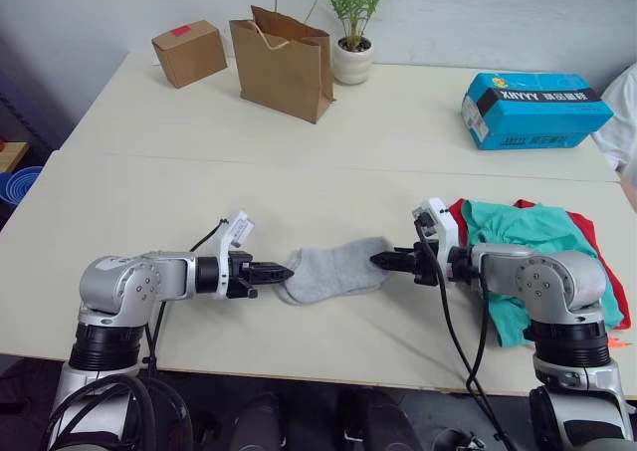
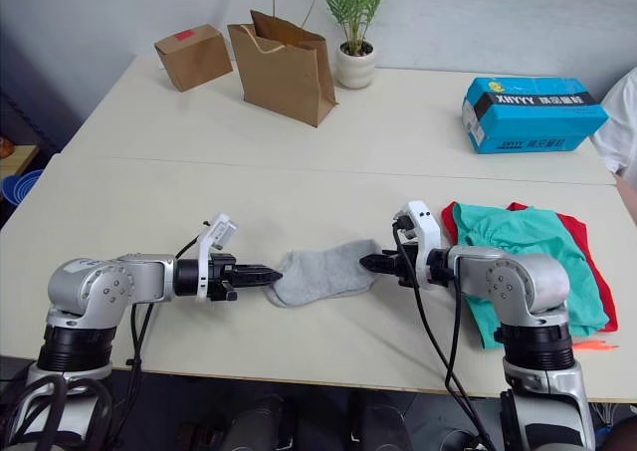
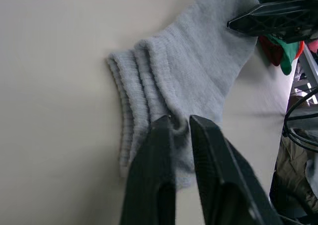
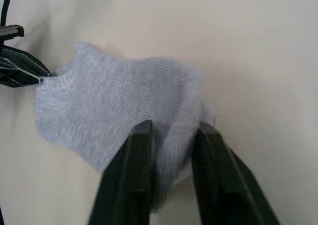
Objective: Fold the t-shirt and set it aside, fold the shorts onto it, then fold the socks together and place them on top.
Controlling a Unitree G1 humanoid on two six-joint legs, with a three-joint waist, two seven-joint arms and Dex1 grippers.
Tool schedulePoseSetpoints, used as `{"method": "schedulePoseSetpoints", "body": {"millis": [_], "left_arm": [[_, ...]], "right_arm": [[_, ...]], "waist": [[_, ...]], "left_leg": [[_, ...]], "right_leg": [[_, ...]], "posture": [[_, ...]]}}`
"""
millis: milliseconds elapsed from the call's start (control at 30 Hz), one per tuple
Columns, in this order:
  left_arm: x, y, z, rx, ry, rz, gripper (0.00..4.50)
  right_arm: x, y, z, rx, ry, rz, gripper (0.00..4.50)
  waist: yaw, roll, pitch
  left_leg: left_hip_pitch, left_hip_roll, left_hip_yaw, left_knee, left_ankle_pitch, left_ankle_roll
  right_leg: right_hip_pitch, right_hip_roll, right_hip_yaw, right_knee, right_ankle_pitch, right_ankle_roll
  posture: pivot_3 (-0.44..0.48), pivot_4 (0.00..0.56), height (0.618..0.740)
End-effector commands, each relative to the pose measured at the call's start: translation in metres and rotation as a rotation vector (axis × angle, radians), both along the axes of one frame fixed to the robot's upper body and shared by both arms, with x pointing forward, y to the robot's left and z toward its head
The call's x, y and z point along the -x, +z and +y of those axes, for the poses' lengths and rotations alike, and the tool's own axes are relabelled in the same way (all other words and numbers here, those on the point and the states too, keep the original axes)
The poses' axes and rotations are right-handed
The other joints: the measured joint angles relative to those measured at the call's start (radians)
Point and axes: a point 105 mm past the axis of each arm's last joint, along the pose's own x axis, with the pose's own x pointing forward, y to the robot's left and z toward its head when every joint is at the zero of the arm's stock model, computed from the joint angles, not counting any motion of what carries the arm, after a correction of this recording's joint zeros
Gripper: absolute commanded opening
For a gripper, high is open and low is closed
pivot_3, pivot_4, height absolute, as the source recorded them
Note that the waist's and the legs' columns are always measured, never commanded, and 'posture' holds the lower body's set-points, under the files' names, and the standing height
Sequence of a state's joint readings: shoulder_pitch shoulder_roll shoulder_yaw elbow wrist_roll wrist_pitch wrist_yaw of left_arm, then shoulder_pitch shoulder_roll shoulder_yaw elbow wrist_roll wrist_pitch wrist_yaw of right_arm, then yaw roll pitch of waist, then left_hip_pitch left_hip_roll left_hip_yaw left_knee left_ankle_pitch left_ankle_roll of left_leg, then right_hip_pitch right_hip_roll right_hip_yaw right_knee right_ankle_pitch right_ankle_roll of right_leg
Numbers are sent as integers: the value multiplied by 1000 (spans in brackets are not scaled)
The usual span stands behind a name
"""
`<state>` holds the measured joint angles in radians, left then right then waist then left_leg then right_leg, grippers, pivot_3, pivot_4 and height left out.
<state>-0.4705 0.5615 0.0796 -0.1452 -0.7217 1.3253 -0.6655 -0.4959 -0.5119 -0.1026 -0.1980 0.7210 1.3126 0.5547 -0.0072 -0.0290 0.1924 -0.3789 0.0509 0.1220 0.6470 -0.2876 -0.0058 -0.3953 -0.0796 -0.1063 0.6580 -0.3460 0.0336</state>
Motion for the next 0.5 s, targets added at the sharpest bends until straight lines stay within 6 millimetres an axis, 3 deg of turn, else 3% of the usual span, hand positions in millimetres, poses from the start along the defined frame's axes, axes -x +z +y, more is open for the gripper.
{"method": "schedulePoseSetpoints", "body": {"millis": [33,200,500], "left_arm": [[-2,13,0,54,2,-74,0],[0,18,2,114,12,-102,0],[-1,53,22,286,61,-102,0]], "right_arm": [[5,19,2,-49,29,-95,13],[6,24,4,-67,37,-121,13],[3,40,3,-118,30,-154,13]], "waist": [[0,0,0],[0,0,0],[-1,0,0]], "left_leg": [[0,0,0,0,0,0],[0,0,0,0,0,0],[0,0,0,0,0,0]], "right_leg": [[0,0,0,0,0,0],[0,0,0,0,0,0],[0,0,0,0,0,0]], "posture": [[0,150,740],[0,150,740],[0,150,740]]}}
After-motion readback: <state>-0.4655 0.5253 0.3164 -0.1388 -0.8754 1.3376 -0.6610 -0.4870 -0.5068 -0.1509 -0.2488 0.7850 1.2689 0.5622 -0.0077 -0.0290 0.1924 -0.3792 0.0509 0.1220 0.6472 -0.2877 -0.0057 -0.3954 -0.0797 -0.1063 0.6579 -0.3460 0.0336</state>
